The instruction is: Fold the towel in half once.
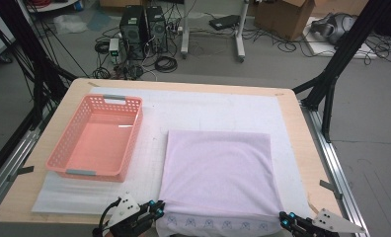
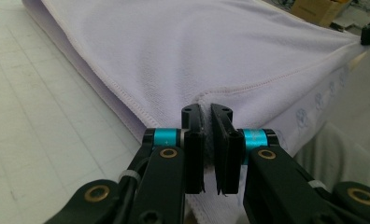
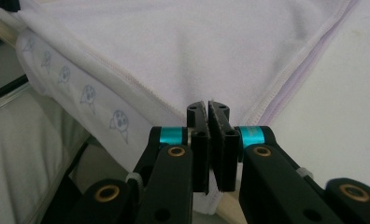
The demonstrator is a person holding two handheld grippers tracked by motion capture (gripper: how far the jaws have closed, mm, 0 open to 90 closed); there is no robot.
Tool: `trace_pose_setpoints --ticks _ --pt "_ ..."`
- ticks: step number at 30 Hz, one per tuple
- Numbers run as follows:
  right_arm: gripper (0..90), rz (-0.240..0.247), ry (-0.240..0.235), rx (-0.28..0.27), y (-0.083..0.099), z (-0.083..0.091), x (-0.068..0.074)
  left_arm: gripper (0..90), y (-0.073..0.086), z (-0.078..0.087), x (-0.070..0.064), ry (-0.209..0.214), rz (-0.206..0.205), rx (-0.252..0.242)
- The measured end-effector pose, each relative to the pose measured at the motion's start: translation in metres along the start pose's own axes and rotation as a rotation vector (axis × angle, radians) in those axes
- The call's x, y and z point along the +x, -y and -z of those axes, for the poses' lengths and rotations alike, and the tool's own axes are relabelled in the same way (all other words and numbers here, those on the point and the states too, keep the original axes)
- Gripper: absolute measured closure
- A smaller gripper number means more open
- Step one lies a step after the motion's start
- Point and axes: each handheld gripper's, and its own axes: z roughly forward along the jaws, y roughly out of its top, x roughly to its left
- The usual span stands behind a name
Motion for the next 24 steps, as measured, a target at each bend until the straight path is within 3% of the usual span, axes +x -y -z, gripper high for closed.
trace_pose_setpoints --ticks 15,18,21,24 --pt "86.5 0.011 -0.023 0.026 0.01 0.011 0.012 81.4 0.009 0.015 -0.012 0.035 -0.03 0.025" --pt "72.3 -0.008 -0.007 0.005 0.006 0.009 0.009 54.6 0.003 0.013 -0.009 -0.002 0.023 0.001" --pt "67.4 -0.026 0.014 -0.034 0.001 0.01 0.005 45.8 -0.008 0.011 -0.004 -0.016 0.035 -0.044" --pt "65.6 -0.039 0.044 -0.072 -0.007 0.009 -0.001 43.9 -0.019 0.008 0.002 -0.024 0.035 -0.062"
